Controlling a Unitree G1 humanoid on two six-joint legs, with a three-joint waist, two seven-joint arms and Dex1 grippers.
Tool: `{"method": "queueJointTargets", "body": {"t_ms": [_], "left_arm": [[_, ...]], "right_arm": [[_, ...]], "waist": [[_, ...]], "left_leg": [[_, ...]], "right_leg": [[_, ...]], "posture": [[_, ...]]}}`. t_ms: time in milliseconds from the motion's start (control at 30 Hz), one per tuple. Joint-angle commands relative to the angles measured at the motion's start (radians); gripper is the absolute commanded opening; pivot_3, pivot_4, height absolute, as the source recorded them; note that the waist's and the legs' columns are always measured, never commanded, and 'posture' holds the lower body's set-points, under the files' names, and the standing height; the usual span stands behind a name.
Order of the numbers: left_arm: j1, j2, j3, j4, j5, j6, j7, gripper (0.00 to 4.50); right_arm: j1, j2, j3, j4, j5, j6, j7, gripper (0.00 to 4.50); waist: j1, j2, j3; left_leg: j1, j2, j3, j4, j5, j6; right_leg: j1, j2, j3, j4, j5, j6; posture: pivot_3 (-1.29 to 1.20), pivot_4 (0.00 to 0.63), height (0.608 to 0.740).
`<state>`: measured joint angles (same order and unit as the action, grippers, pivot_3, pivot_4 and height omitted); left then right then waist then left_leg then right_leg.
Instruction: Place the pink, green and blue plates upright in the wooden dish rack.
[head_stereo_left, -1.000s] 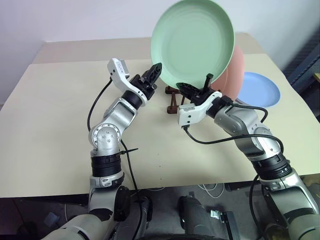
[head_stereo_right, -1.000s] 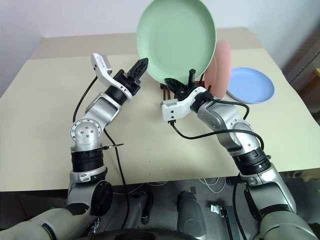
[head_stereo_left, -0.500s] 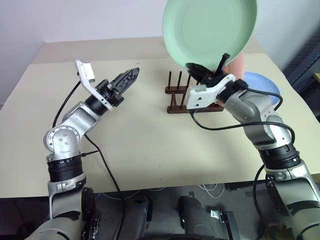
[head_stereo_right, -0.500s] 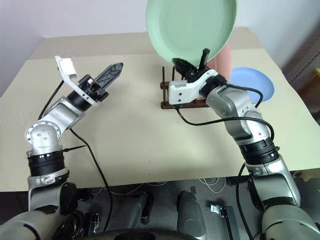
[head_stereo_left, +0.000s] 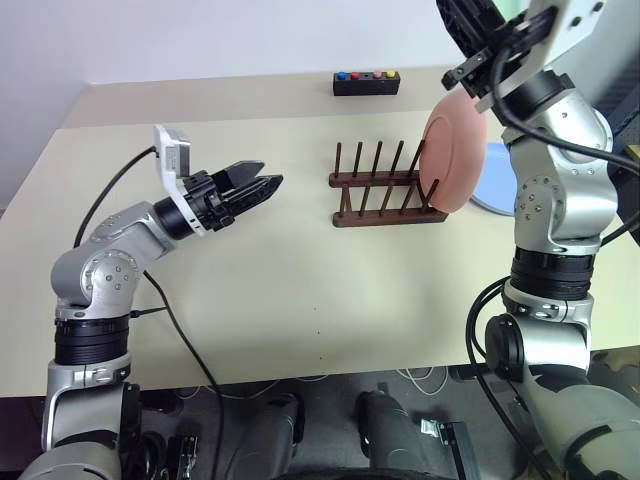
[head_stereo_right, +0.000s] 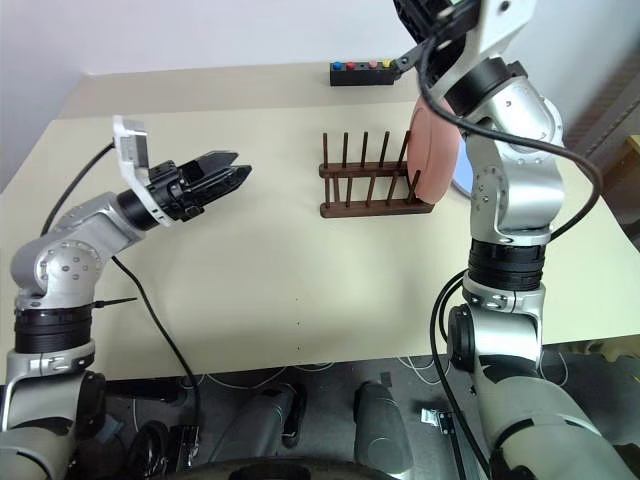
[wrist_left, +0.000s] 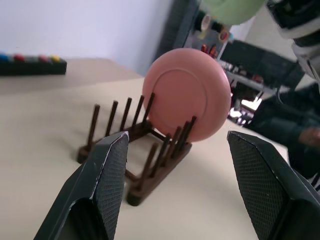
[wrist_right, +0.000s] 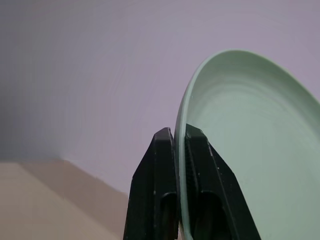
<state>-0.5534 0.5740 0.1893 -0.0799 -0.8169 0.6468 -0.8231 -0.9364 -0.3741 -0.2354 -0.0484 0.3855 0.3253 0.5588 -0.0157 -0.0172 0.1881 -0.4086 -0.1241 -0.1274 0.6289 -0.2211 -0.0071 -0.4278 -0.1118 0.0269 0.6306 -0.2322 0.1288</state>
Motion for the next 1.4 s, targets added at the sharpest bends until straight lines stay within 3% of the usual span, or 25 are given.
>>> {"method": "queueJointTargets", "body": {"t_ms": [33,133,267,467,900,1400], "left_arm": [[-0.022,0.017,0.0,0.006,0.027,-0.045,-0.055,3.2],[-0.017,0.014,-0.006,0.002,0.041,-0.054,-0.072,3.2],[-0.002,0.018,-0.014,-0.021,0.048,-0.063,-0.112,3.2],[0.009,0.031,-0.009,-0.019,0.067,-0.09,-0.15,3.2],[0.029,0.047,0.003,0.005,0.147,-0.24,-0.236,3.2],[0.055,0.043,0.002,-0.008,0.142,-0.25,-0.244,3.2]], "right_arm": [[-0.069,0.016,-0.059,-0.089,0.196,0.091,-0.004,0.0],[-0.069,0.016,-0.074,-0.099,0.28,0.148,-0.022,0.0],[-0.032,0.056,-0.178,-0.063,0.527,0.281,-0.084,0.0],[0.009,0.091,-0.247,-0.029,0.775,0.406,-0.19,0.0],[0.102,0.076,-0.248,0.073,0.788,0.414,-0.255,0.0],[0.141,0.081,-0.251,0.146,0.786,0.41,-0.248,0.0]], "waist": [[-0.001,0.0,0.0],[-0.002,0.001,0.0],[-0.001,0.001,0.0],[-0.001,0.001,0.001],[-0.002,0.003,0.001],[-0.002,0.003,0.001]], "left_leg": [[0.0,0.0,0.0,0.0,0.0,0.001],[0.0,0.0,0.0,0.0,-0.002,0.003],[0.0,0.0,0.0,0.0,-0.003,0.004],[0.0,0.0,0.0,0.0,-0.003,0.005],[0.0,0.0,0.0,-0.001,-0.003,0.005],[0.0,0.0,0.0,-0.001,-0.003,0.006]], "right_leg": [[0.0,0.0,0.0,0.0,0.0,0.0],[-0.001,0.0,0.0,0.0,0.0,0.0],[0.0,0.0,0.0,0.0,0.0,0.0],[-0.001,0.0,0.0,0.0,0.0,0.0],[-0.001,0.0,0.0,0.0,0.0,0.0],[-0.001,0.0,0.0,0.0,0.0,0.0]], "posture": [[0.0,0.15,0.74],[0.0,0.15,0.74],[0.0,0.15,0.74],[0.0,0.15,0.74],[0.0,0.15,0.74],[0.0,0.15,0.74]]}}
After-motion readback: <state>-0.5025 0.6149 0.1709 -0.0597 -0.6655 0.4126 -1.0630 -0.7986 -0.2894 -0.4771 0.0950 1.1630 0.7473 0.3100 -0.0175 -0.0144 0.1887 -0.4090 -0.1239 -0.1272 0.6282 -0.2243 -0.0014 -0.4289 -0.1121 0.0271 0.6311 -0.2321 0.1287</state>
